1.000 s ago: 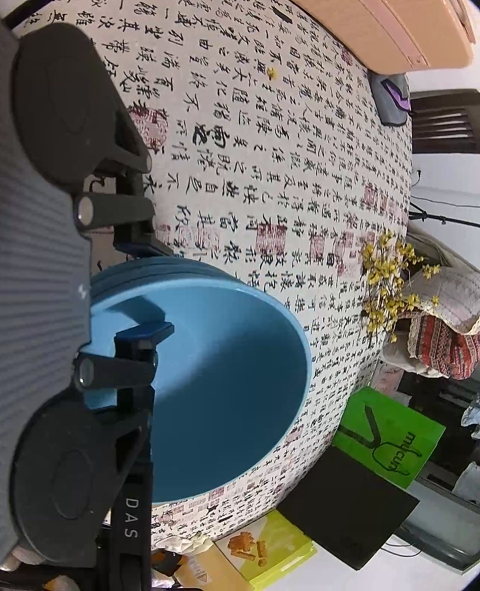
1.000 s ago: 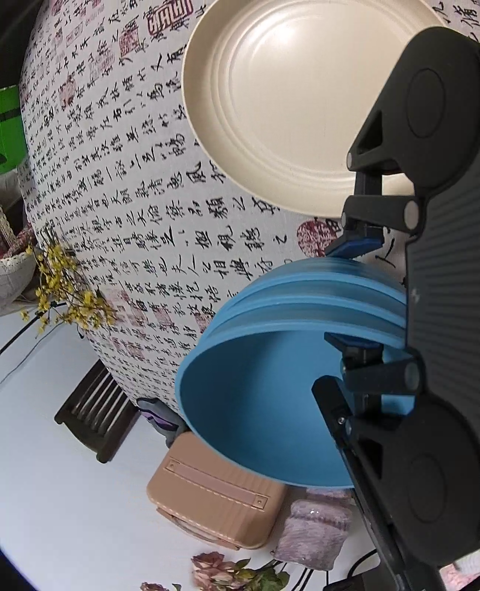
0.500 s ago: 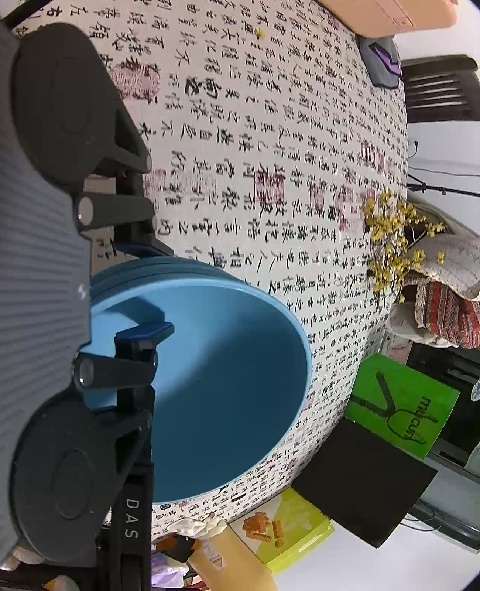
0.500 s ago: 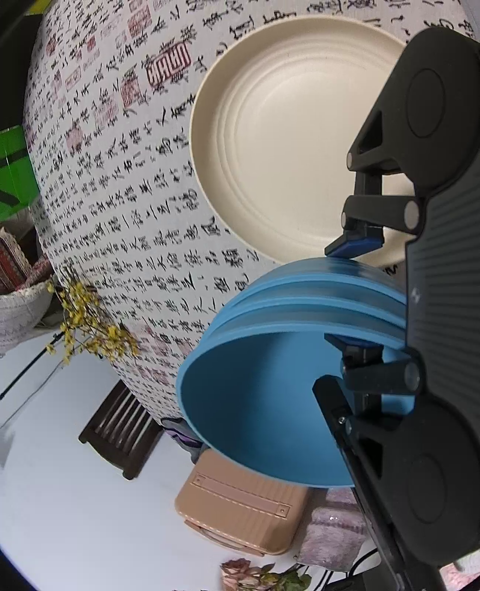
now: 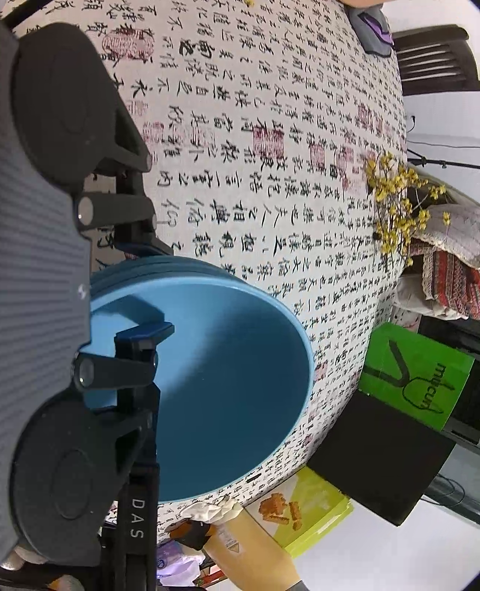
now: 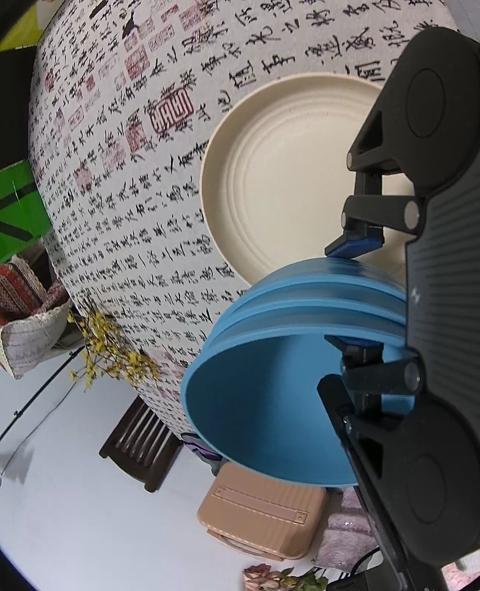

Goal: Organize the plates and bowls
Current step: 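Lower the blue bowl stack onto the stack of cream plates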

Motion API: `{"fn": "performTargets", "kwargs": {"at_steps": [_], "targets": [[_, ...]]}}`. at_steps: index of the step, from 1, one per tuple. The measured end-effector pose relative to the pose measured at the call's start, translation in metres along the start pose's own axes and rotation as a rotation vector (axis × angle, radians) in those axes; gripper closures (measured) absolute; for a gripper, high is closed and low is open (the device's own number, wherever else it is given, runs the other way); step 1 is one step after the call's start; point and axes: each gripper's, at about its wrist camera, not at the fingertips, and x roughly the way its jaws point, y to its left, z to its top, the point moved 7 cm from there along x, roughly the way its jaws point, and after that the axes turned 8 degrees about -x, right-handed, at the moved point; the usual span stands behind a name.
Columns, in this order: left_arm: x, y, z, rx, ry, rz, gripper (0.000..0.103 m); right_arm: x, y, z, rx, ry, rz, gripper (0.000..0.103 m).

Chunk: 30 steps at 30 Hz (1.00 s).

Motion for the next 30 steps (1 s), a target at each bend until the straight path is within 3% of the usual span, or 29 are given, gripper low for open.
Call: {"fn": "performTargets", "kwargs": {"at_steps": [30], "targets": [[0.041,-0.046,-0.014,0.014,0.063,-0.049,0.067,-0.017,-0.063,-0.002,0.066,-0.028,-0.041,0.062]]}}
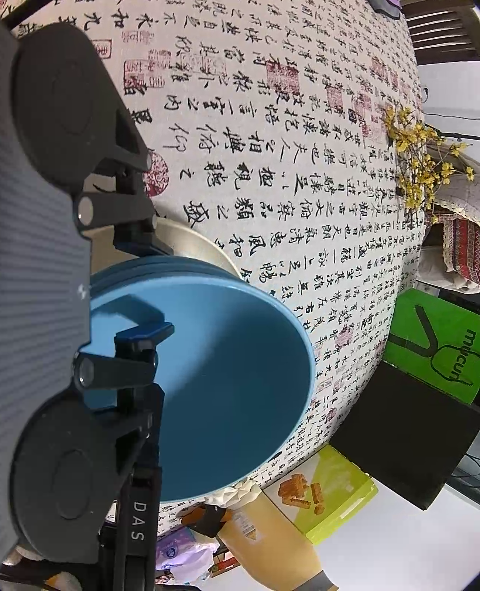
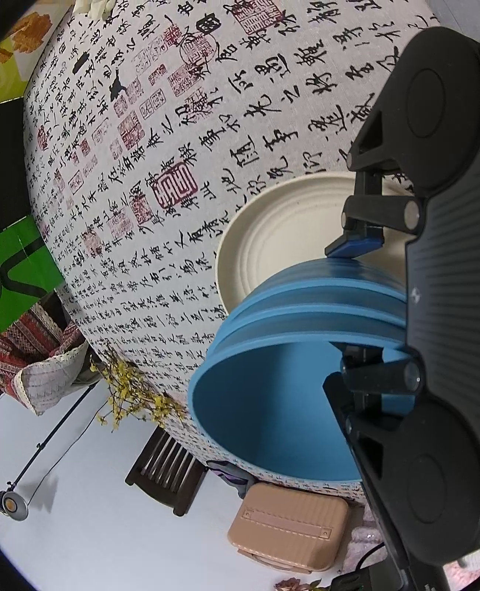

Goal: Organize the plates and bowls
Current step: 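Lower the blue bowl stack onto the stack of cream plates, then open both grippers to release the blue bowls on the plates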

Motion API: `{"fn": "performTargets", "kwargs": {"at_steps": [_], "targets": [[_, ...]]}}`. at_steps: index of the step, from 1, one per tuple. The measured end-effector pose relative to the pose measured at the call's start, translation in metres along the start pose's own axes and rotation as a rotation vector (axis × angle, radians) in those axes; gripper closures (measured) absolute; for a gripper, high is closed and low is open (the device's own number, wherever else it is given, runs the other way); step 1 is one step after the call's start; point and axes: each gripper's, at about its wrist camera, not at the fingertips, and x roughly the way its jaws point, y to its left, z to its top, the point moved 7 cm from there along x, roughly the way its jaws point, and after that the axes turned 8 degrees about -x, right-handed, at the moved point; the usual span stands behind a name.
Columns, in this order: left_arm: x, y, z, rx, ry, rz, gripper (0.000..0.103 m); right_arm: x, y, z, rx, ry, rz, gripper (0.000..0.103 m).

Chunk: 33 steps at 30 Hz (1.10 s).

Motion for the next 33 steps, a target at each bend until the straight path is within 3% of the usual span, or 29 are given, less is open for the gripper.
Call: {"fn": "performTargets", "kwargs": {"at_steps": [14,19,25,29,33], "targets": [[0.011,0.001,-0.002,-0.033,0.01,0.001,0.067,0.009,-0.016,0.001,-0.002,0.011,0.018,0.061],[0.012,0.001,-0.004,-0.045,0.007,-0.009,0.066,0.009,-0.016,0.003,-0.017,0.0,0.039,0.055],[0.002,0.002,-0.006,-0.036,-0.038,-0.026,0.054,-0.001,-0.014,0.005,-0.047,-0.057,0.061,0.041],[-0.015,0.006,-0.007,-0.028,-0.113,-0.021,0.03,-0.014,-0.011,0.004,-0.1,-0.12,0.084,0.023],[-0.036,0.007,-0.012,0.007,-0.209,-0.028,0.019,-0.036,-0.004,-0.004,-0.201,-0.226,0.081,0.013]]}}
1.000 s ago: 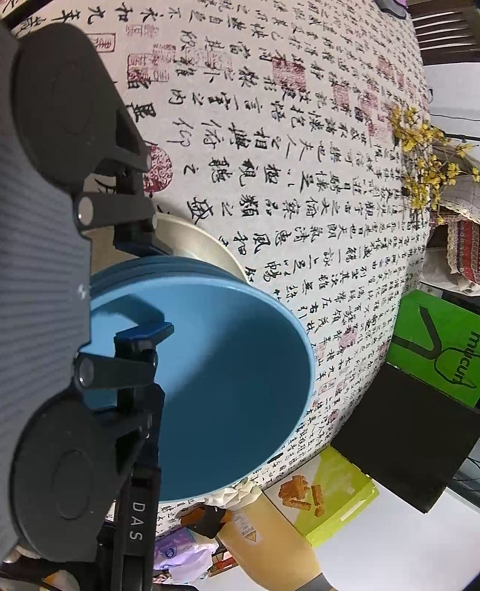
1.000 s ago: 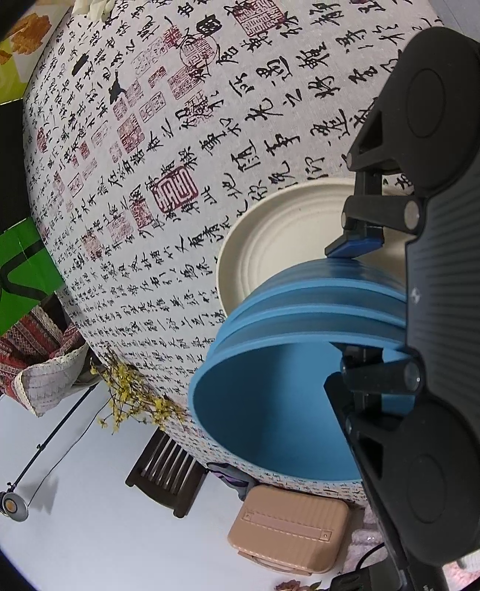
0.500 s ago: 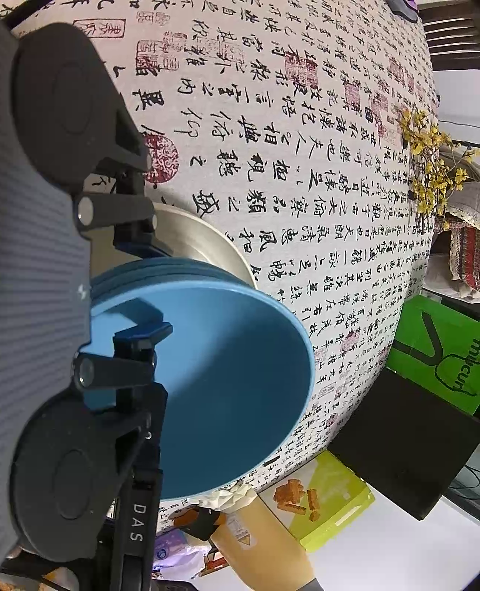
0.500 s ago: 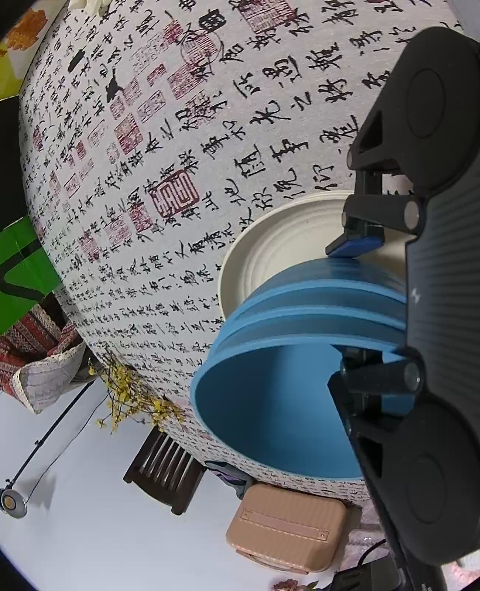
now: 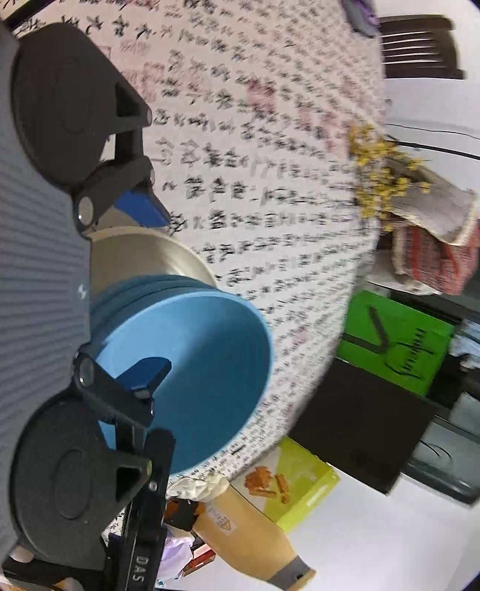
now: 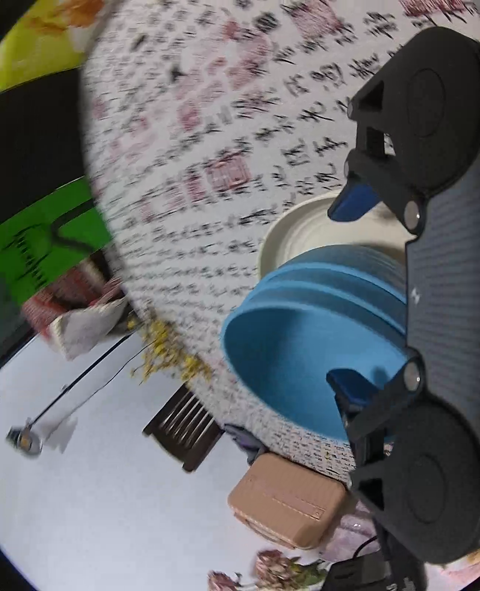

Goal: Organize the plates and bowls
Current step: 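Open both grippers to release the blue bowls on the plates, then pull both open grippers back away from the bowls and plates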

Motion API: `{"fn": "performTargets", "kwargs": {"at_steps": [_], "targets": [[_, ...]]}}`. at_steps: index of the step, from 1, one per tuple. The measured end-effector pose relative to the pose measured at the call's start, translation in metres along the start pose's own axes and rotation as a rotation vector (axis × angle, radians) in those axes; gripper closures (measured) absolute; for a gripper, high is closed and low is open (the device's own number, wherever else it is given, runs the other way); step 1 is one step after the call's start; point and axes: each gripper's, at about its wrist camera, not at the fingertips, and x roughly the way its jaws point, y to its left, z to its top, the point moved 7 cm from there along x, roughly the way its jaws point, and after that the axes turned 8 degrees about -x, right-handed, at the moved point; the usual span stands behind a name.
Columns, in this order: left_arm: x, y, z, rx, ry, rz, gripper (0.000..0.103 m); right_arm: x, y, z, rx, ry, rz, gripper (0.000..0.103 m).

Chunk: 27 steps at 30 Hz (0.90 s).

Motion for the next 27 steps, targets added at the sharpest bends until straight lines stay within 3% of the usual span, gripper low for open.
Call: {"fn": "performTargets", "kwargs": {"at_steps": [1,3,4,8,11,18,23,27], "targets": [[-0.006,0.0,-0.001,0.013,-0.03,0.001,0.017,-0.007,0.003,-0.001,-0.032,-0.029,-0.005,0.011],[-0.02,-0.001,-0.005,0.037,-0.1,0.002,0.002,-0.019,0.011,-0.004,-0.094,-0.085,-0.012,0.0],[-0.027,0.0,-0.008,0.048,-0.137,0.006,0.0,-0.027,0.016,-0.007,-0.139,-0.129,-0.017,0.0],[-0.057,0.003,-0.026,0.098,-0.306,0.035,0.0,-0.051,0.035,-0.026,-0.305,-0.271,-0.089,0.0],[-0.074,0.009,-0.048,0.101,-0.396,0.049,0.0,-0.065,0.046,-0.047,-0.36,-0.333,-0.104,0.0],[-0.109,0.012,-0.113,0.193,-0.499,0.069,0.0,-0.087,0.06,-0.105,-0.383,-0.396,-0.091,0.0],[-0.136,0.013,-0.154,0.241,-0.539,0.081,0.0,-0.112,0.064,-0.15,-0.406,-0.45,-0.128,0.0],[-0.159,0.017,-0.184,0.274,-0.616,0.084,0.0,-0.131,0.071,-0.184,-0.435,-0.475,-0.155,0.0]]}}
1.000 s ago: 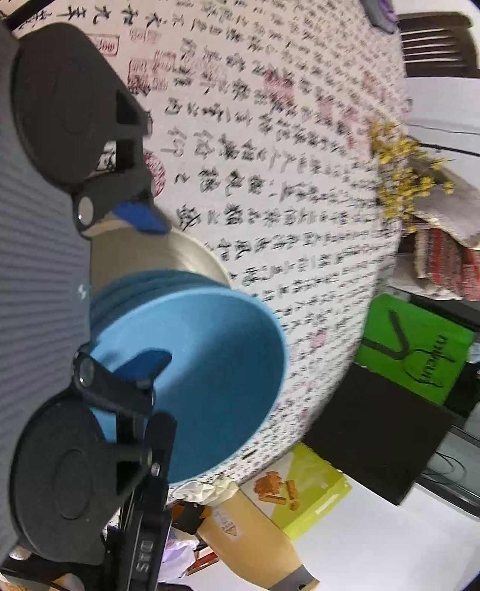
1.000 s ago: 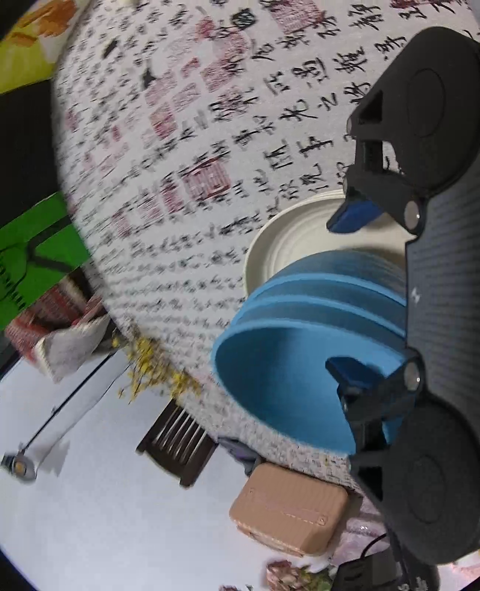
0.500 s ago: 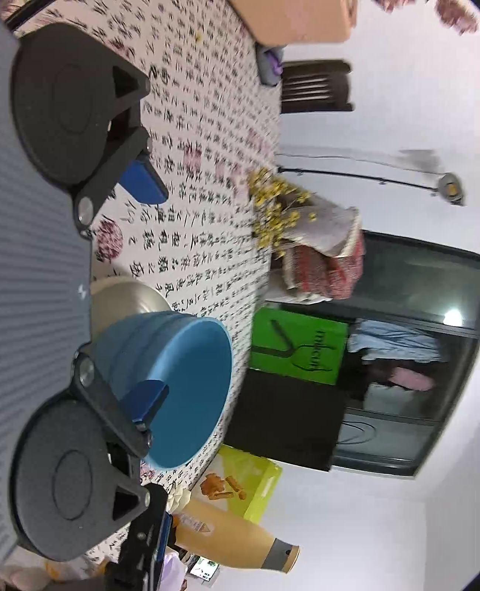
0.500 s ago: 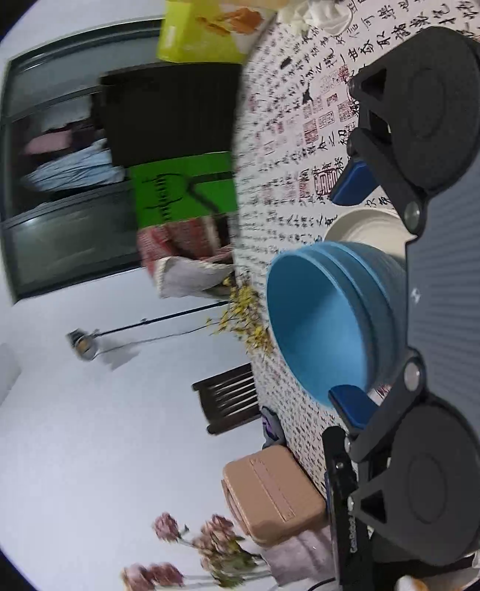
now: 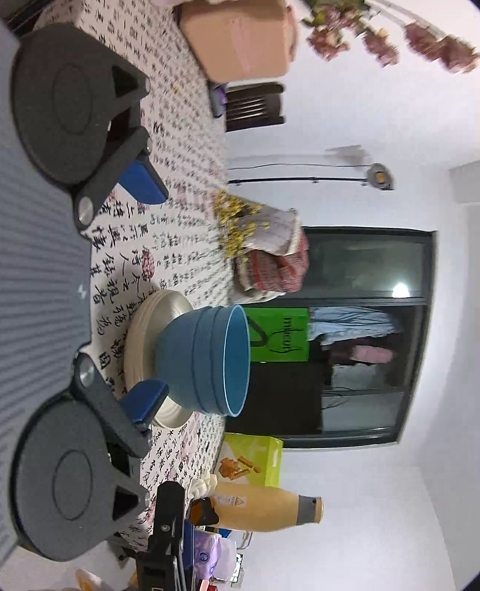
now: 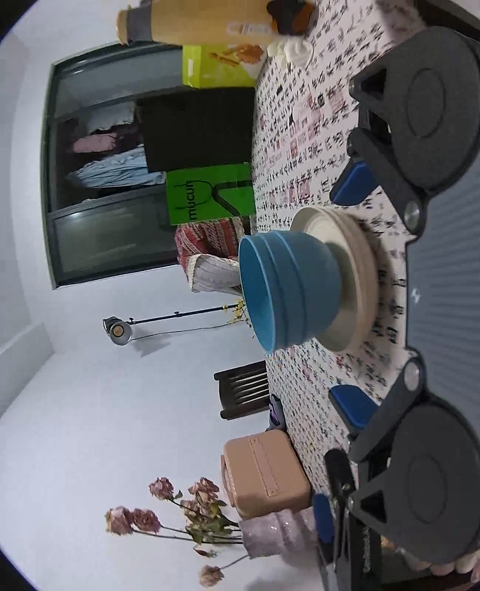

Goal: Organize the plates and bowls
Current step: 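Pull both open grippers back away from the bowls and plates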

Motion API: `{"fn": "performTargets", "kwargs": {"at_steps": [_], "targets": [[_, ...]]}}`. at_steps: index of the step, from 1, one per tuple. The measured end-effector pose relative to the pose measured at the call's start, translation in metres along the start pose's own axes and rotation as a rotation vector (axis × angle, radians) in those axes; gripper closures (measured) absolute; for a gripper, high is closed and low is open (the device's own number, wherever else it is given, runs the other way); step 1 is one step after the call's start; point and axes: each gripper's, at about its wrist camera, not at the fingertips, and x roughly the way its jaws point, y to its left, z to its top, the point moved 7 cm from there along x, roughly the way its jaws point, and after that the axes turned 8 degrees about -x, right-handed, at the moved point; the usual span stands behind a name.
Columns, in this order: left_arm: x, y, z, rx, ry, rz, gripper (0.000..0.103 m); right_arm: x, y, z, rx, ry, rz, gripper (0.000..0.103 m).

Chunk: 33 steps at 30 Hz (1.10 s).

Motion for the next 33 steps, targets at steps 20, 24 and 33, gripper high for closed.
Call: {"fn": "performTargets", "kwargs": {"at_steps": [20,24,33], "targets": [[-0.058,-0.002,-0.044,-0.004,-0.031,-0.088,0.0,-0.052,0.024,-0.037,-0.019,-0.003,-0.037,0.0],[-0.06,-0.001,-0.045,-0.006,-0.036,-0.089,0.0,-0.055,0.026,-0.035,-0.022,-0.014,-0.018,0.0],[-0.06,-0.001,-0.048,0.003,-0.033,-0.09,0.0,-0.054,0.027,-0.035,-0.012,-0.007,-0.009,0.0]]}}
